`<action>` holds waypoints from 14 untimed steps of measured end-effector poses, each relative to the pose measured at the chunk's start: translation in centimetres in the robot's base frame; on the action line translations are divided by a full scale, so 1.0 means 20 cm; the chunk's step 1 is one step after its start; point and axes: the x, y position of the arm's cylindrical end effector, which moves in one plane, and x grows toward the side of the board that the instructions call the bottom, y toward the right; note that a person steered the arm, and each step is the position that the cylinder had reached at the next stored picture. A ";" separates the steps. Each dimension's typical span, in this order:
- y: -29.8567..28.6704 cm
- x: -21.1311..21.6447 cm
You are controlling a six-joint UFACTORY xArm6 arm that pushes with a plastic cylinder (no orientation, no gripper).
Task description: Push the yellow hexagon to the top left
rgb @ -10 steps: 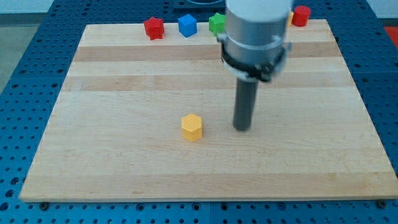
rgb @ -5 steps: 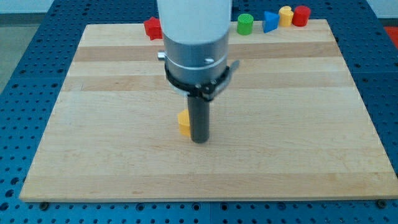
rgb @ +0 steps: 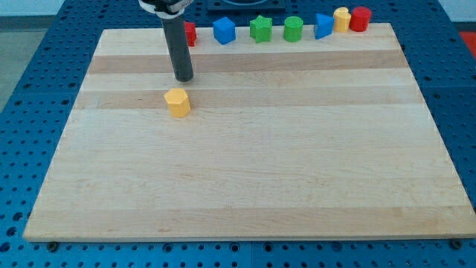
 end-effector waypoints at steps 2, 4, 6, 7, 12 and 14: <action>0.51 0.23; 0.44 0.83; 0.12 0.77; 0.06 0.63; -0.29 -0.02; 0.14 0.25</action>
